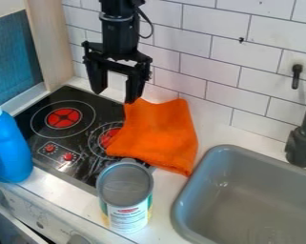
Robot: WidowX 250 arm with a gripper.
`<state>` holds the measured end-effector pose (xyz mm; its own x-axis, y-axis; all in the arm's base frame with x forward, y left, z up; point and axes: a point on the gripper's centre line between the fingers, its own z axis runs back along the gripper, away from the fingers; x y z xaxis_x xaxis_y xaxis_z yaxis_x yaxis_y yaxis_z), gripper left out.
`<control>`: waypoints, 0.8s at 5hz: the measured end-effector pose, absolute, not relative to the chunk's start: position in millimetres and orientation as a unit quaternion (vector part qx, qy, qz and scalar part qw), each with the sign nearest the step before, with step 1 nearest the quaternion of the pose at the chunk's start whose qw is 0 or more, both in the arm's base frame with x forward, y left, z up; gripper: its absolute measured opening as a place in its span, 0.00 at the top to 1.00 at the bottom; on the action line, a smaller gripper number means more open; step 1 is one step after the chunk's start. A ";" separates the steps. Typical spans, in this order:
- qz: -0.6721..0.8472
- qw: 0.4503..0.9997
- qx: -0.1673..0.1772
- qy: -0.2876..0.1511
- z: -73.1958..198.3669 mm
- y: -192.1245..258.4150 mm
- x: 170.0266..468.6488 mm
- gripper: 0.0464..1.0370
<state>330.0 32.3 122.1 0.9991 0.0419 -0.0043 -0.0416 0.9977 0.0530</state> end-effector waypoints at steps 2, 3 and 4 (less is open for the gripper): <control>-0.006 1.000 0.008 0.014 122.8 40.5 319.8 0.04; 0.032 0.999 0.015 0.008 152.5 62.1 300.9 0.04; -0.002 0.999 0.019 0.043 166.7 79.0 277.4 0.04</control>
